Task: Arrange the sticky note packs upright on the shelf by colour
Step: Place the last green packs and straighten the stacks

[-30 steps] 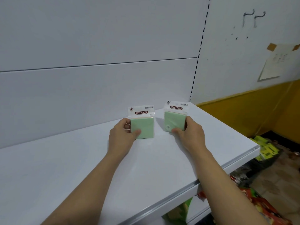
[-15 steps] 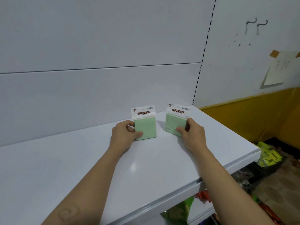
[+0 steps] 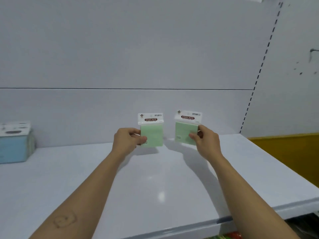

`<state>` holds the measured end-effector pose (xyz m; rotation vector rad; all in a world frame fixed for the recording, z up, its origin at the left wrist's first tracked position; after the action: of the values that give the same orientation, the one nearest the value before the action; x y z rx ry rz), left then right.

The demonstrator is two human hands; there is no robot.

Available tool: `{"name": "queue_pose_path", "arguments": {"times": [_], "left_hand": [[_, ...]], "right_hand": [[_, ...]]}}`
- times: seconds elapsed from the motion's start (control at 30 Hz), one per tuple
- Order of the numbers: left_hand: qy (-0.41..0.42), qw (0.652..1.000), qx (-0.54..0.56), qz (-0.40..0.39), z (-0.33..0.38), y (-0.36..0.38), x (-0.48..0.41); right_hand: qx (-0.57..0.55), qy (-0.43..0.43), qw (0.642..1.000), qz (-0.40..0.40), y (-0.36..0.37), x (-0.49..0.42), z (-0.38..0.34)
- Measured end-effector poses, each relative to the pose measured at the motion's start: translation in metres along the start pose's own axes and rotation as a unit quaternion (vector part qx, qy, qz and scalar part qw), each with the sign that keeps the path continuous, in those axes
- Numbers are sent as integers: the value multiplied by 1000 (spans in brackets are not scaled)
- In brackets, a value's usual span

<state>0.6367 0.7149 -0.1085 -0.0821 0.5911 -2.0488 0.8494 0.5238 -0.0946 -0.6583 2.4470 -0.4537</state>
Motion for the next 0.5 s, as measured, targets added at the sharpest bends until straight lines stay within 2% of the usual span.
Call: {"name": "queue_pose_path", "arguments": {"times": [0.23,0.5], "left_hand": [[-30,994,-28,97,-35,-115,18],[-67,976,-51,200,-85,-236,54]], "right_hand": [[-50,-80,992,-89,98,-4,-84],[-126,-115,970,-171,201,24,-165]]}}
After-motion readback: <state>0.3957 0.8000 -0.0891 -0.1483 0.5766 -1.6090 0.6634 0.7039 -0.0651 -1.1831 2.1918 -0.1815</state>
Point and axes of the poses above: each hand's wrist, its own x-axis away from the middle knuckle, its own y-axis out of the palm, z = x × y, the point moved 7 cm from there along -x, towards the middle knuckle, and after that the axes turned 10 degrees about -x, right-handed, at the moved point
